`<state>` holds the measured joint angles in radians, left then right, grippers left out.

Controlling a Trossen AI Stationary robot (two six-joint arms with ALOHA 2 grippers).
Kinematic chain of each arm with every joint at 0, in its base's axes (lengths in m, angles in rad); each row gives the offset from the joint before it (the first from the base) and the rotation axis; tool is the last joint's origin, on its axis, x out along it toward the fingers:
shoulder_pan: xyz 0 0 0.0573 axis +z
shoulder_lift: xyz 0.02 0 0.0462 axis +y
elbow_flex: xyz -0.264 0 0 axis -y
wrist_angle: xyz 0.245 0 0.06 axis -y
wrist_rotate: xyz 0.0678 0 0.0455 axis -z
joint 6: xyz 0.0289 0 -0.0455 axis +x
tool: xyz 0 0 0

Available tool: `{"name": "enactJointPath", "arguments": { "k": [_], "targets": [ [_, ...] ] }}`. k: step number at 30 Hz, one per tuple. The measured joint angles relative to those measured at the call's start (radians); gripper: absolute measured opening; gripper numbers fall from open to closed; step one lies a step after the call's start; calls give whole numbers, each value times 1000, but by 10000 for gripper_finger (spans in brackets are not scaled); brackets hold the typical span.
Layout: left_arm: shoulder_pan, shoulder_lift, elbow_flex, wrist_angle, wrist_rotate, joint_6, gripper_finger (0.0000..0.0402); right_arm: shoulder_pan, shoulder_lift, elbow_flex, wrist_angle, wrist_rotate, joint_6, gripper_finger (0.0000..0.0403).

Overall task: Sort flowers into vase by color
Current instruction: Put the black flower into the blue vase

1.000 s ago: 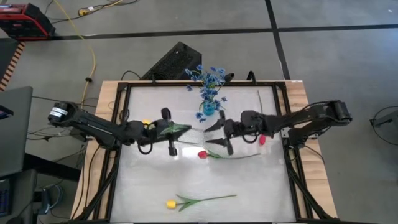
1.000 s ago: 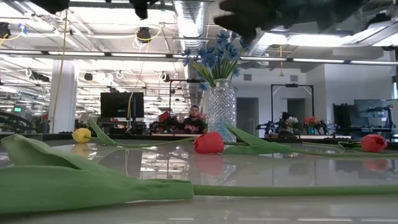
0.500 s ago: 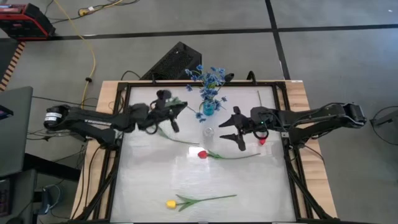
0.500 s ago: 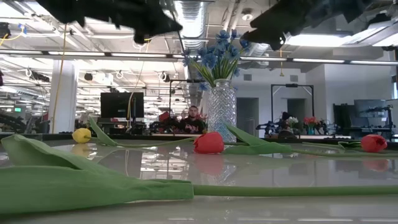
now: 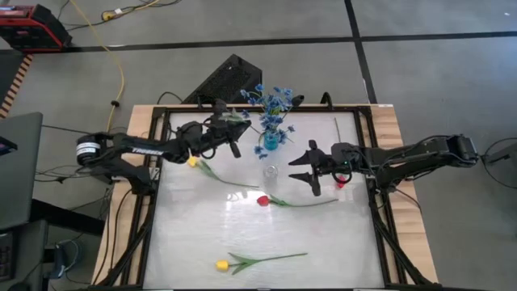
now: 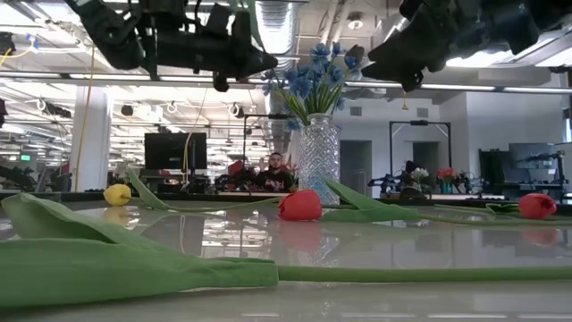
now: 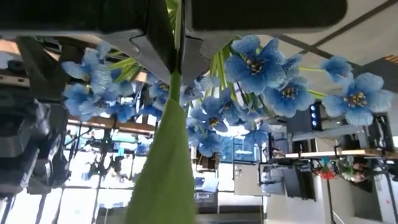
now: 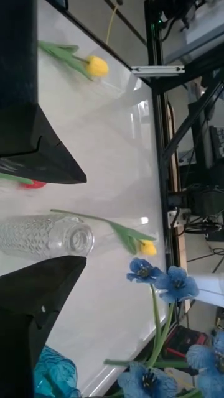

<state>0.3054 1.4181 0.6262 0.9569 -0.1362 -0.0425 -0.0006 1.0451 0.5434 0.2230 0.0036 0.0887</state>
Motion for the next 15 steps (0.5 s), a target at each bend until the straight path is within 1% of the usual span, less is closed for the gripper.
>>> {"name": "enactJointPath", "arguments": {
  "k": [4,8,15],
  "targets": [
    [7,49,3,64,1,-8,0,0,0,0,0,0,-3,223],
    [15,85,47,63,1,-14,0,0,0,0,0,0,-7,223],
    [15,137,156,-63,9,36,0,0,0,0,-6,-1,-7,223]
  ]
}}
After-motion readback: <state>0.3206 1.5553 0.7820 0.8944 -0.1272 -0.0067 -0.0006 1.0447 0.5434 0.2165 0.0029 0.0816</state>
